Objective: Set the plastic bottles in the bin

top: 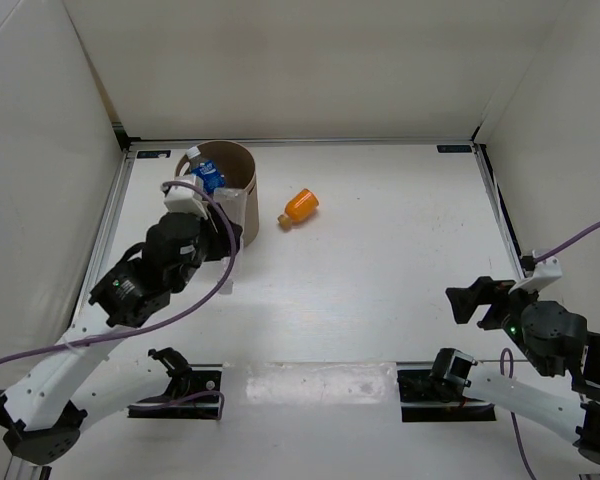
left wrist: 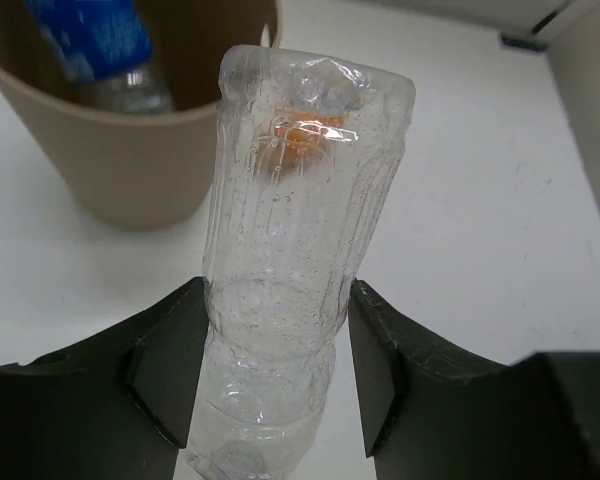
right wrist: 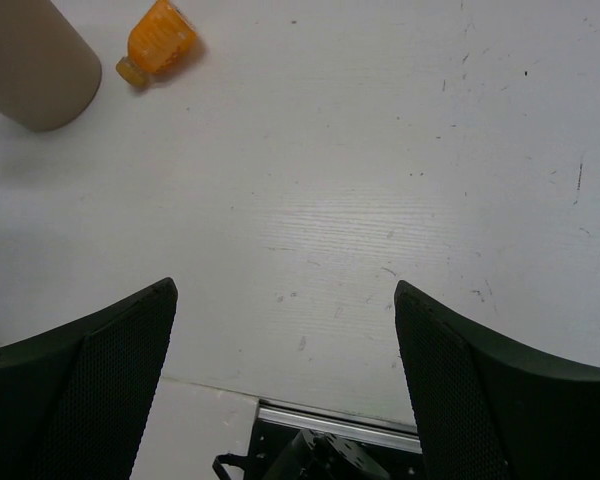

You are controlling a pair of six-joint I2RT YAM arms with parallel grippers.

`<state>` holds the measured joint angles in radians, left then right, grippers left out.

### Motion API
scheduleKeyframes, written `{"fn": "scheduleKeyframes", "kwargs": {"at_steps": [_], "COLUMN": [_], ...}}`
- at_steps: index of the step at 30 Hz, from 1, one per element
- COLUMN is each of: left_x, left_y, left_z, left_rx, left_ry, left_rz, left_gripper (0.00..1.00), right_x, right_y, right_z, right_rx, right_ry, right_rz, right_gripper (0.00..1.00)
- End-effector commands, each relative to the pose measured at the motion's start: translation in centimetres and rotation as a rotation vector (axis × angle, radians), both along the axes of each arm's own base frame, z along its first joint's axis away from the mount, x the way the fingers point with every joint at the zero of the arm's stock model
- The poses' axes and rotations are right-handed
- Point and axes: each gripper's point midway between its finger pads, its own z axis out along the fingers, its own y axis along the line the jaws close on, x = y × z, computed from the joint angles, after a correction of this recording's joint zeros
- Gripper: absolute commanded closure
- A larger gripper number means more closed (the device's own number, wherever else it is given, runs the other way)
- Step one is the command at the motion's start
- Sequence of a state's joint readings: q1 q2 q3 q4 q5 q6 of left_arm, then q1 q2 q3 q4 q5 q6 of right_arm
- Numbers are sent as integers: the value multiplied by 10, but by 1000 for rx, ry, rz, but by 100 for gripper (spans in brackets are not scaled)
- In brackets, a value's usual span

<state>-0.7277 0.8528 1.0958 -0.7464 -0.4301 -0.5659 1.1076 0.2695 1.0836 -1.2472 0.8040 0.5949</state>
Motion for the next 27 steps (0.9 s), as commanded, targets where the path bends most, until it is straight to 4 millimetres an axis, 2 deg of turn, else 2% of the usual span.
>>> {"fn": "scheduleKeyframes", "kwargs": {"at_steps": [1,2,4,6,7,10,12,13,15,16,18,19,20,22,23,24,27], "left_x": [14,19,30,51,58,91,106,124,136,152,167,173,180,187,192,195,204], "left_y": [12,11,14,5,10,3,3,-1,3,1,13,13,20,26,29,32,36], "left_z": [46,71,95,121,126,157,166,169,177,171,169,167,156,157,139,136,113], "left_rx": [86,54,118,163,187,195,205,231,232,231,213,187,193,120,118,113,110], "left_ry": [-142,-202,-268,-383,-412,-546,-599,-631,-651,-648,-646,-650,-638,-663,-642,-645,-608], "left_rz": [47,61,79,89,129,200,221,241,280,302,354,361,380,401,409,408,401], "left_gripper": [74,74,75,77,77,77,75,75,75,75,75,75,75,71,69,67,66], "right_x": [3,3,3,3,5,5,5,5,6,5,6,6,5,5,5,6,6], "right_y": [-3,-1,1,3,3,6,5,6,6,6,6,6,7,6,7,7,9], "right_z": [9,8,7,8,8,8,8,8,8,8,7,7,7,7,7,7,6], "right_rx": [47,39,32,30,26,15,11,14,11,11,10,9,14,17,20,15,14], "right_ry": [-35,-34,-37,-43,-51,-54,-57,-57,-59,-60,-60,-61,-61,-65,-65,-63,-64], "right_rz": [-39,-30,-21,-20,-30,-24,-30,-28,-32,-32,-32,-29,-25,-30,-27,-27,-23], "right_gripper": [10,10,10,10,10,10,10,10,10,10,10,10,10,10,10,10,10]}}
